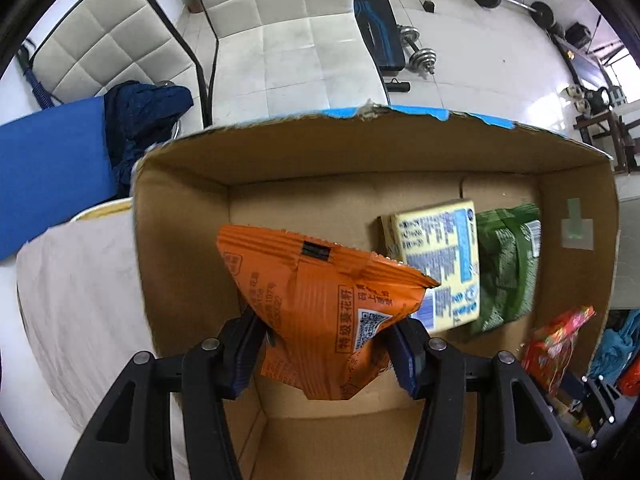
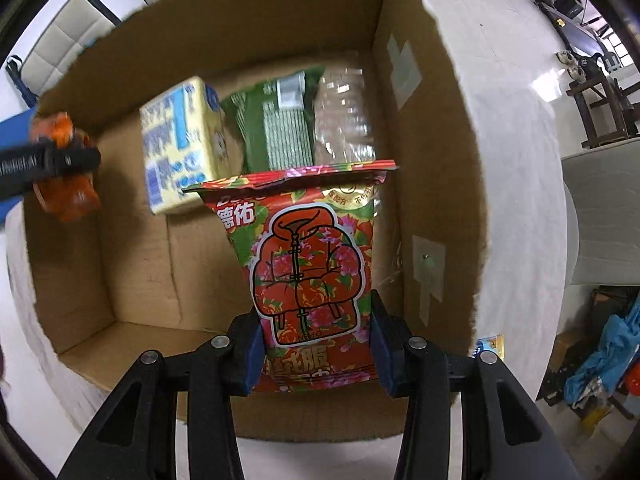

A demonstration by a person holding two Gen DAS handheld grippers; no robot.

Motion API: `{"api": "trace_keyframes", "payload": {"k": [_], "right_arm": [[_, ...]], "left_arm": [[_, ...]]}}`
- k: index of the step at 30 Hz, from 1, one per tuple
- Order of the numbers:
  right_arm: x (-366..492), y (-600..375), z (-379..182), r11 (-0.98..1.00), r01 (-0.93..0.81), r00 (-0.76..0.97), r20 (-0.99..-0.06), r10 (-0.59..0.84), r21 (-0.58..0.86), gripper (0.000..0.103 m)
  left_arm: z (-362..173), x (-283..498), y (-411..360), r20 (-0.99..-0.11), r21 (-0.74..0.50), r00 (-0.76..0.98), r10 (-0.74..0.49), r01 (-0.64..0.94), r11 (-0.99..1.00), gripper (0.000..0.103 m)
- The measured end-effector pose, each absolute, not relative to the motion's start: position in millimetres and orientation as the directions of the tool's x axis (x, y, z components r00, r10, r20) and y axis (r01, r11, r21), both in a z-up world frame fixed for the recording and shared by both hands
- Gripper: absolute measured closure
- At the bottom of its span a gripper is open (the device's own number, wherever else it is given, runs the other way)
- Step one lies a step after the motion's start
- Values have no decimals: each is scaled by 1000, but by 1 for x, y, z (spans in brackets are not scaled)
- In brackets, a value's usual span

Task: Organize soft objects
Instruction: 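Carry both bags over the box and open both tools to release them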

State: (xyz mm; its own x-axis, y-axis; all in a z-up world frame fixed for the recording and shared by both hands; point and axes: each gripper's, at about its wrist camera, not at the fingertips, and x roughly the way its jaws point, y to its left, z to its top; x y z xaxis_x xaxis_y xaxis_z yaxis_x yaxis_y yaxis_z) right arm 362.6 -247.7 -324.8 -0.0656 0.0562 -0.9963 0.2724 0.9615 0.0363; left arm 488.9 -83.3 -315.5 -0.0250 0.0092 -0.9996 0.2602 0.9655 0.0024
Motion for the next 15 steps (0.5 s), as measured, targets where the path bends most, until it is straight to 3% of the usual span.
{"api": "trace_keyframes", "payload": {"k": [5,7,9,12,15], "right_arm": [[364,-243,-341,970,244,-140,-989,46,11,51],[365,-240,-340,969,248,-133,-990,48,13,31],[367,-236,-333,970,243,-108,-994,31,4,23],[369,-233,-321,972,237,-83,-996,29,8,22],[369,-229,-310,973,232,-61,-998,27,12,8]], "left_arm": [[-323,499,-83,-998,33,-41,45,258,966,49],[-323,501,-82,-998,25,-47,38,243,970,49],[-321,502,-81,-999,8,-47,19,234,972,44],[-312,502,-78,-1000,5,-28,12,227,974,35],[-300,499,-74,-1000,-4,-11,-2,218,976,34]]}}
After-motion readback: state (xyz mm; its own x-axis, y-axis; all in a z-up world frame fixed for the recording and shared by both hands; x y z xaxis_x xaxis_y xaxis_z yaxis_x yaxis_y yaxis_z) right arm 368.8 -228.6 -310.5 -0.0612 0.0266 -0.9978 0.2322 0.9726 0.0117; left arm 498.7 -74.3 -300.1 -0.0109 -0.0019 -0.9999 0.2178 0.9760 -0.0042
